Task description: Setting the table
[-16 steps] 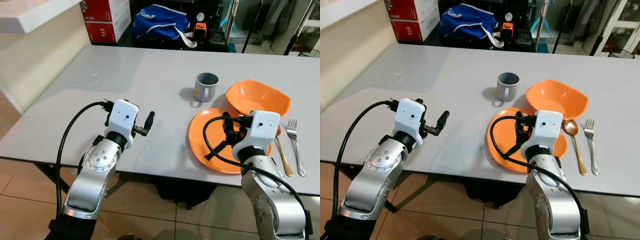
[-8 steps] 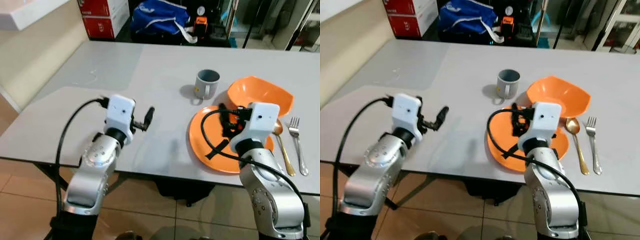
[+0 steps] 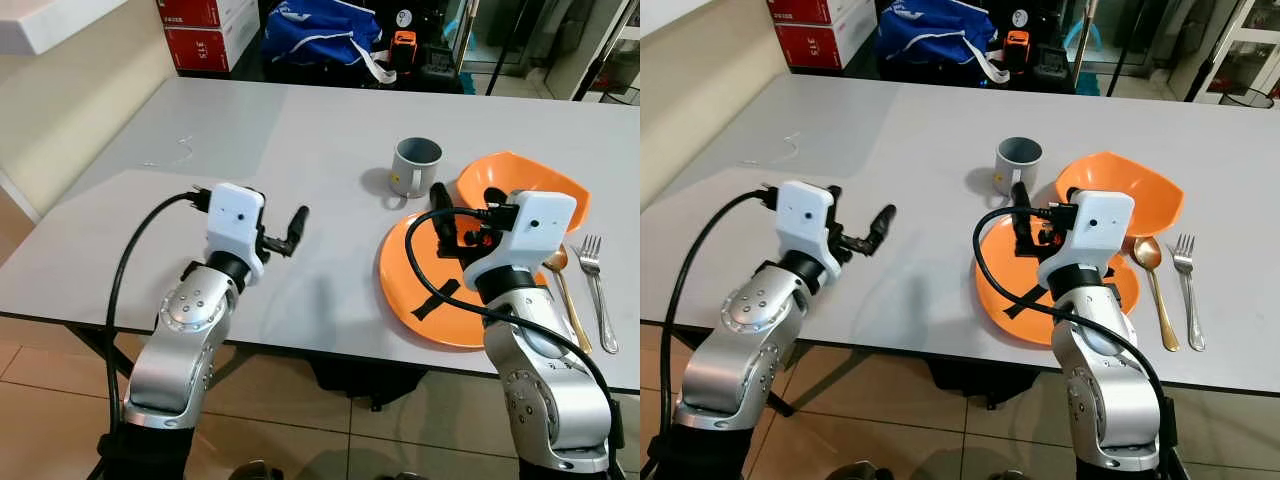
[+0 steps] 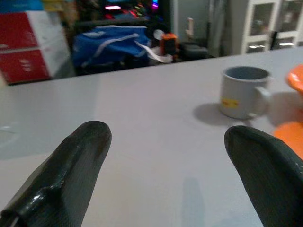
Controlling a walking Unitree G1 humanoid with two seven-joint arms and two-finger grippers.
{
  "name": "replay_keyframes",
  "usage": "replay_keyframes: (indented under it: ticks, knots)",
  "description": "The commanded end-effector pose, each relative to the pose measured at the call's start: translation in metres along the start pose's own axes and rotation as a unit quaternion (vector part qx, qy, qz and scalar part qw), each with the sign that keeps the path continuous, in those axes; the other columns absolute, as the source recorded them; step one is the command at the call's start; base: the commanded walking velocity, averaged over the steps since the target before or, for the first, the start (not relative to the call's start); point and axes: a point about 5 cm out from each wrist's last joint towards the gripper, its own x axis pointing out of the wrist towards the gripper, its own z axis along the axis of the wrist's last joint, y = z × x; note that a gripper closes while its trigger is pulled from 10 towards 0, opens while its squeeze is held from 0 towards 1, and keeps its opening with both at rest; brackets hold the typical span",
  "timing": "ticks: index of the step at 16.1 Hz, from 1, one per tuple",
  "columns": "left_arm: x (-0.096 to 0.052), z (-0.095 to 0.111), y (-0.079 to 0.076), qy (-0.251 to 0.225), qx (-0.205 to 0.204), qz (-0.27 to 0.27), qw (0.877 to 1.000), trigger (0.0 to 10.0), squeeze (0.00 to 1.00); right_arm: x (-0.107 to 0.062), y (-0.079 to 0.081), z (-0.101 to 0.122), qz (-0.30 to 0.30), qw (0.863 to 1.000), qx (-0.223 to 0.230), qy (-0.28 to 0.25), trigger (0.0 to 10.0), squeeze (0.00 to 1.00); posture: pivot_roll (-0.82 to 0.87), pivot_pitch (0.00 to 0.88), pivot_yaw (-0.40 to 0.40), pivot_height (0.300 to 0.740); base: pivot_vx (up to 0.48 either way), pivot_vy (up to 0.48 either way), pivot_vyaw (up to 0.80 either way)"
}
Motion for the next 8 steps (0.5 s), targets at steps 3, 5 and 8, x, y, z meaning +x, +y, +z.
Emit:
replay_keyframes:
  ticks: [3,5,8]
  knots:
    - [0.0022,0.0062,0.0115,-0.041,0.008,0.069,0.997,10.0,1.00,0.0014,0.0015,-0.0003,0.011,1.000,-0.002,-0.007,10.0,1.00,0.03,0.061,0.012,0.740,0.000,0.000,0.00]
    - [0.0019,0.0058,0.0097,-0.034,-0.041,0.028,0.998,10.0,0.93,-0.0002,-0.0012,-0.0040,0.001,1.000,0.007,0.000,10.0,1.00,0.03,0.062,0.013,0.740,0.000,0.000,0.00]
    - [0.0034,0.0035,0.0090,-0.014,0.001,0.026,1.000,10.0,1.00,-0.0021,-0.0047,-0.0069,-0.016,1.000,0.018,0.008,10.0,1.00,0.03,0.066,0.019,0.740,0.000,0.000,0.00]
